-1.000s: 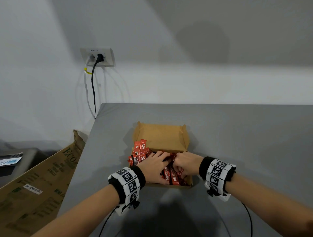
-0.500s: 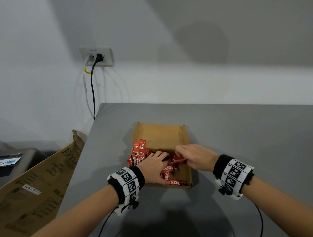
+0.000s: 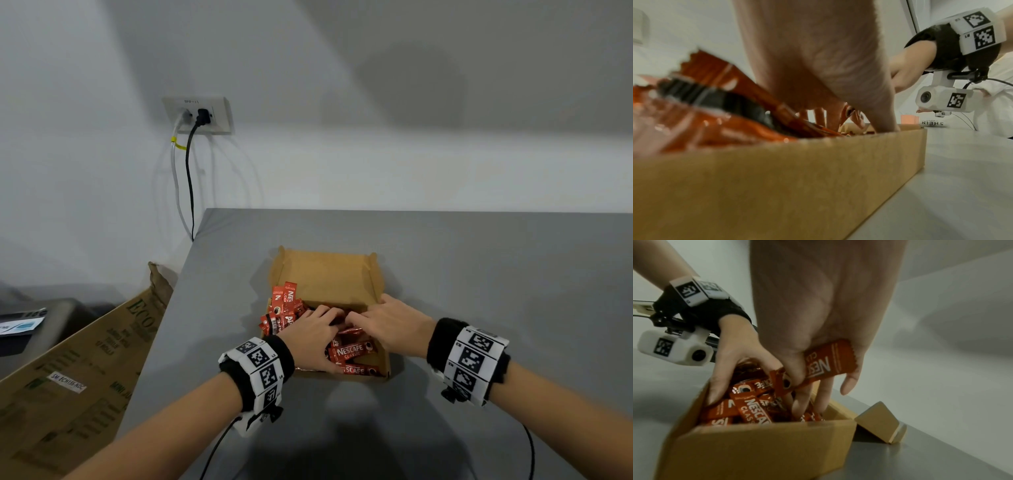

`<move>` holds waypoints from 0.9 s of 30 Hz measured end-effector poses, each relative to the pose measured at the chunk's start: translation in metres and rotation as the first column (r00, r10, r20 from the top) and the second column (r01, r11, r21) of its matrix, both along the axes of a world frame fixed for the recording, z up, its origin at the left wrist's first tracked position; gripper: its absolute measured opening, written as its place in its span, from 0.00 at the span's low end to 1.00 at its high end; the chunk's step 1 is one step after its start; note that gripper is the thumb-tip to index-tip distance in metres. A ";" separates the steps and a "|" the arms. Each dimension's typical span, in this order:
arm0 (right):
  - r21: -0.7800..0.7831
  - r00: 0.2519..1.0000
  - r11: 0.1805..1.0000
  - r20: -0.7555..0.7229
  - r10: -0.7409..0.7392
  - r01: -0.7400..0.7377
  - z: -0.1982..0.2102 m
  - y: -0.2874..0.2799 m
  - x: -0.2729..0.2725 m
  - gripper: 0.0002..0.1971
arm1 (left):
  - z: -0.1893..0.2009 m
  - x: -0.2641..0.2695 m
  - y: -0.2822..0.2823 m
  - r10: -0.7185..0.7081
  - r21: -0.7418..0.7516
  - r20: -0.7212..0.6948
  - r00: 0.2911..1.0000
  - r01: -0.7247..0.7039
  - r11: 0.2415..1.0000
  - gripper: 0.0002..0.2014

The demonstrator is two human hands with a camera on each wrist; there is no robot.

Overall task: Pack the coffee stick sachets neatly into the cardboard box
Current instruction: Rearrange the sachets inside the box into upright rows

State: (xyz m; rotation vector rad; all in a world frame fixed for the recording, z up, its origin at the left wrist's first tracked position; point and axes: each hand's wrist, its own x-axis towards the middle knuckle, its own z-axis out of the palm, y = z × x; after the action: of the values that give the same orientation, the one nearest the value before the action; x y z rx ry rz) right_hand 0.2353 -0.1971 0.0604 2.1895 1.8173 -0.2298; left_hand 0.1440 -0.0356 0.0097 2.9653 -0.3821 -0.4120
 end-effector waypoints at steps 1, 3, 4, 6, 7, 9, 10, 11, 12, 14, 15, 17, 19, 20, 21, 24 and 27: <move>0.005 0.999 1.000 -0.029 -0.015 0.015 -0.002 -0.002 -0.001 0.13 | 0.000 0.000 0.000 0.001 -0.004 0.002 1.000 -0.001 1.000 0.43; 0.023 0.995 0.999 -0.086 -0.043 0.045 -0.006 -0.005 -0.005 0.11 | -0.001 0.000 0.000 0.000 -0.014 0.011 1.000 0.000 1.000 0.42; 0.032 0.993 0.998 -0.104 -0.048 0.052 -0.007 -0.004 -0.006 0.11 | -0.002 0.000 0.000 0.000 -0.019 0.016 1.000 0.000 1.000 0.42; 0.048 0.991 0.997 -0.121 -0.055 0.062 -0.012 -0.001 -0.007 0.12 | -0.002 -0.001 0.000 0.004 -0.029 0.021 1.000 -0.003 1.000 0.41; 0.039 0.989 0.996 -0.128 -0.074 0.080 -0.014 0.001 -0.006 0.14 | -0.001 -0.001 0.000 0.007 -0.032 0.019 1.000 -0.006 0.999 0.41; -0.018 0.983 0.992 -0.131 -0.125 0.123 -0.018 0.004 -0.002 0.19 | -0.001 -0.001 0.000 0.010 -0.029 0.013 1.000 -0.009 1.000 0.40; -0.050 0.982 0.990 -0.128 -0.138 0.132 -0.020 0.006 -0.002 0.20 | -0.001 -0.001 0.000 0.008 -0.025 0.011 1.000 -0.008 1.000 0.40; -0.068 0.981 0.989 -0.135 -0.140 0.131 -0.021 0.007 -0.002 0.18 | -0.001 -0.001 0.000 0.008 -0.022 0.009 1.000 -0.008 1.000 0.40; -0.062 0.976 0.989 -0.164 -0.143 0.135 -0.020 0.008 -0.001 0.16 | -0.001 -0.001 0.000 0.008 -0.021 0.007 1.000 -0.008 1.000 0.40; -0.037 0.944 0.978 -0.254 -0.209 0.207 -0.011 0.006 0.004 0.14 | 0.001 -0.001 0.000 0.011 -0.024 0.001 1.000 -0.011 1.000 0.40; -0.021 0.924 0.964 -0.280 -0.260 0.264 -0.005 0.003 0.008 0.14 | 0.002 -0.001 0.000 0.014 -0.030 -0.006 1.000 -0.014 0.999 0.39; 0.032 0.902 0.931 -0.263 -0.342 0.362 0.006 -0.003 0.016 0.12 | 0.003 -0.001 -0.001 0.023 -0.043 -0.013 1.000 -0.024 0.999 0.39; 0.087 0.927 0.930 -0.156 -0.342 0.358 0.006 -0.002 0.014 0.09 | 0.002 0.000 -0.001 0.029 -0.061 -0.003 1.000 -0.029 0.998 0.41; 0.083 0.942 0.939 -0.086 -0.326 0.333 0.003 0.001 0.009 0.08 | 0.002 0.000 -0.001 0.028 -0.072 0.003 1.000 -0.027 0.997 0.42; 0.071 0.949 0.947 -0.033 -0.313 0.315 -0.003 0.005 0.003 0.07 | 0.001 0.000 -0.001 0.026 -0.081 0.006 1.000 -0.025 0.996 0.42; 0.069 0.928 0.927 0.020 -0.371 0.369 -0.016 0.016 -0.004 0.05 | 0.003 0.000 0.000 0.034 -0.105 0.010 0.999 -0.032 0.994 0.43; 0.076 0.904 0.902 0.007 -0.427 0.425 -0.023 0.017 -0.001 0.06 | 0.005 -0.001 0.001 0.041 -0.122 0.022 0.999 -0.038 0.992 0.43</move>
State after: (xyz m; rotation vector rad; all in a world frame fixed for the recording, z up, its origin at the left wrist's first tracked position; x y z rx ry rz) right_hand 0.2343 -0.1806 0.0372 2.6106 1.3280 -0.2279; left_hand 0.1434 -0.0350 0.0148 2.8568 -0.3378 -0.3357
